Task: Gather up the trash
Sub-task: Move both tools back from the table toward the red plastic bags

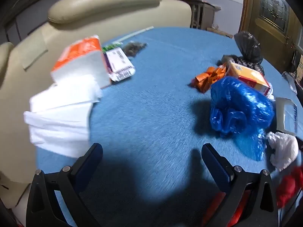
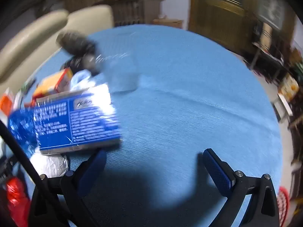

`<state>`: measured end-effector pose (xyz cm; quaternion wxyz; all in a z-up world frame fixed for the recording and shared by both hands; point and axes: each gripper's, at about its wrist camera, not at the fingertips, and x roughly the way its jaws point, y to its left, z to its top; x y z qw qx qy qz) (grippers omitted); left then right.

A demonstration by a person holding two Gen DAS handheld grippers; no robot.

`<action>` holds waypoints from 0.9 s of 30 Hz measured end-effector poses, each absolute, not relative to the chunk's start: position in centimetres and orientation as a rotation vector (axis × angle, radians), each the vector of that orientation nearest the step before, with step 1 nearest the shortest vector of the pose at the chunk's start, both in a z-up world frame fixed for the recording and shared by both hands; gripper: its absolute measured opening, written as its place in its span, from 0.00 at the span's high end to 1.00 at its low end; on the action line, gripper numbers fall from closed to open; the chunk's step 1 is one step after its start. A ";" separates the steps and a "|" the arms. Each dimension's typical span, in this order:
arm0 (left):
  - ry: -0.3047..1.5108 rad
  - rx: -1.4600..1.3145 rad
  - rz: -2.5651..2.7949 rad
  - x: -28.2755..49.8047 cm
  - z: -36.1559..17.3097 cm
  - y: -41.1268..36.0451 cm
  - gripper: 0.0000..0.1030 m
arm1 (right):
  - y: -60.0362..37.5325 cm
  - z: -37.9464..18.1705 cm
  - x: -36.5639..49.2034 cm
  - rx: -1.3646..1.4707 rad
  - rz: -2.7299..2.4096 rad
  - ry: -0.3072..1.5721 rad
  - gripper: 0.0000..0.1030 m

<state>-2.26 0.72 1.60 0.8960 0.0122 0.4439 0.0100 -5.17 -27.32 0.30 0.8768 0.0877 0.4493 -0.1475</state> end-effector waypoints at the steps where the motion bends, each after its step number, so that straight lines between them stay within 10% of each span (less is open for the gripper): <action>1: 0.911 0.027 0.019 -2.8 2.0 0.8 0.00 | -27.8 1.0 -6.1 0.203 -0.315 0.918 0.00; 27: 0.805 -0.005 -0.084 -12.4 9.1 -2.5 0.00 | -21.9 7.3 -20.6 0.160 -0.156 0.765 0.00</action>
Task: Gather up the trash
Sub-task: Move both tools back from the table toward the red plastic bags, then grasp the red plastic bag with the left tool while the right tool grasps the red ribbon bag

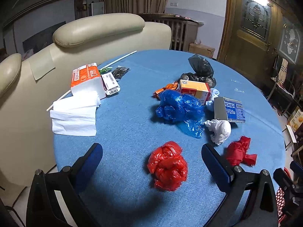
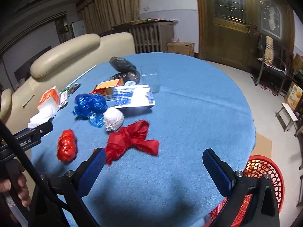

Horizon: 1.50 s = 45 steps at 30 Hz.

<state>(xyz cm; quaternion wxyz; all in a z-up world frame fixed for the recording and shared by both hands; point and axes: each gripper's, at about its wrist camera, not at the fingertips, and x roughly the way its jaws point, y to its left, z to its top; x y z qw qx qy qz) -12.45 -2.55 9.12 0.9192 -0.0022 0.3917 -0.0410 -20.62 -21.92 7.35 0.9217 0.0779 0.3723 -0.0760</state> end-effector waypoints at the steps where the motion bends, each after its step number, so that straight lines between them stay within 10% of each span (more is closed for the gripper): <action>1: 0.806 -0.006 -0.086 -12.5 9.2 -2.6 0.00 | -21.8 7.3 -20.6 0.162 -0.145 0.769 0.00; 45: 0.797 0.007 -0.122 -13.4 9.3 -3.3 0.00 | -21.9 7.1 -21.5 0.167 -0.167 0.758 0.00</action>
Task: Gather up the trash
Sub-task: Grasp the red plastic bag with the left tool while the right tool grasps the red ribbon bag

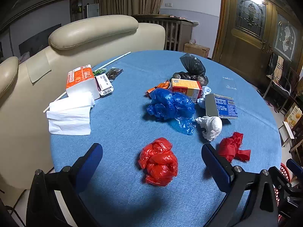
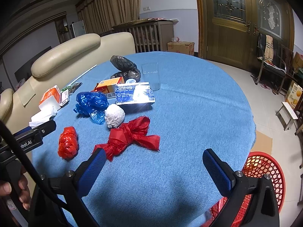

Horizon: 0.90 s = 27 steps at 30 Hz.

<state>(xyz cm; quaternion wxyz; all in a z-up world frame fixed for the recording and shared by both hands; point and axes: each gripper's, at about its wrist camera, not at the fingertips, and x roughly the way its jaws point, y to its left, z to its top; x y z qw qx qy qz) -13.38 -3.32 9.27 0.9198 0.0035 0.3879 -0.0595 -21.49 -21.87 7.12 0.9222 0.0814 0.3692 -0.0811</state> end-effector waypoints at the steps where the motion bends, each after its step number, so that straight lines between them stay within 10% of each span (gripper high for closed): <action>1: 0.796 0.006 -0.122 -13.4 9.3 -3.2 0.00 | -21.9 7.1 -21.5 0.167 -0.166 0.760 0.00; 21: 0.865 -0.027 -0.109 -12.5 5.8 0.3 0.00 | -19.0 1.0 -10.8 0.207 -0.078 0.967 0.00; 23: 0.870 -0.020 -0.115 -11.9 5.6 -0.4 0.00 | -18.8 0.2 -10.3 0.208 -0.069 0.983 0.09; 25: 0.880 -0.010 -0.123 -11.2 5.2 -1.2 0.00 | -18.6 0.2 -10.3 0.163 -0.077 0.957 0.46; 27: 0.886 -0.002 -0.125 -10.6 4.7 -2.1 0.00 | -19.4 0.2 -10.6 0.221 -0.035 0.964 0.58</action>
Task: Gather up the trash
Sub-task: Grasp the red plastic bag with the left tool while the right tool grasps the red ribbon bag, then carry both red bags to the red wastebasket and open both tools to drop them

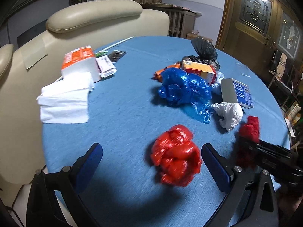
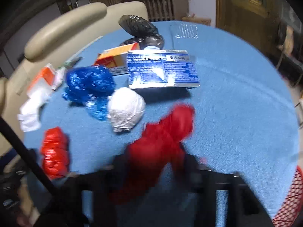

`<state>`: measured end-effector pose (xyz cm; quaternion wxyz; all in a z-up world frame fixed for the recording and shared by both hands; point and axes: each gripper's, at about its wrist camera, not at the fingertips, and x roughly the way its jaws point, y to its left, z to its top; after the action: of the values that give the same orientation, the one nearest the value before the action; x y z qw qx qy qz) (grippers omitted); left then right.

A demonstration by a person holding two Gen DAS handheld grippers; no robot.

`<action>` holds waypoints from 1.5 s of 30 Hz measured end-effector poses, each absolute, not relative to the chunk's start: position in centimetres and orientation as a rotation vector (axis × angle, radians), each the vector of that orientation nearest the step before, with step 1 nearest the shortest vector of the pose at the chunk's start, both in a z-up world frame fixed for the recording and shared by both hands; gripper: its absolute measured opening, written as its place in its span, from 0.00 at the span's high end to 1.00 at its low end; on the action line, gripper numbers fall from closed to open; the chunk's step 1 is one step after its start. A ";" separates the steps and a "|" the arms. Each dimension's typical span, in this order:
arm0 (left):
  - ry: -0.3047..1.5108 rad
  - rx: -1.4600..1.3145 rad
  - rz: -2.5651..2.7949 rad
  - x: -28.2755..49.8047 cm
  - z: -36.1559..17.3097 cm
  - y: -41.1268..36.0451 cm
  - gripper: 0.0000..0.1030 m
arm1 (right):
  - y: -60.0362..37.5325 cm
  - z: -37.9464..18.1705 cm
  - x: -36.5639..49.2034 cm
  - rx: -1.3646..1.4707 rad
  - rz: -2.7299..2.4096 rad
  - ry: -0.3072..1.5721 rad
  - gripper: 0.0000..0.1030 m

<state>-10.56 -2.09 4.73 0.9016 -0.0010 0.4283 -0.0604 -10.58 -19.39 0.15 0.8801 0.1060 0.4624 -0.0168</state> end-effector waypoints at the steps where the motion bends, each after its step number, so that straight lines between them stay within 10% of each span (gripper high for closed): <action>1: 0.892 0.002 -0.124 -10.2 4.5 -2.5 0.00 | -19.7 0.2 -10.7 0.234 -0.033 0.960 0.58; 6: 0.924 0.040 -0.138 -9.0 2.8 -4.3 0.06 | -21.4 0.9 -13.7 0.247 -0.036 0.919 0.58; 8: 0.962 0.053 -0.169 -8.6 1.9 -4.8 0.49 | -22.0 1.2 -15.4 0.258 -0.038 0.904 0.58; 45: 0.774 0.289 -0.911 -24.9 9.8 -29.3 0.53 | -42.1 2.2 -38.3 0.539 -0.547 0.797 0.58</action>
<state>-24.92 -29.26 9.80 0.8168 0.1356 0.3630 -0.4274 -38.29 -42.12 2.19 0.8507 0.2561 0.3783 -0.2600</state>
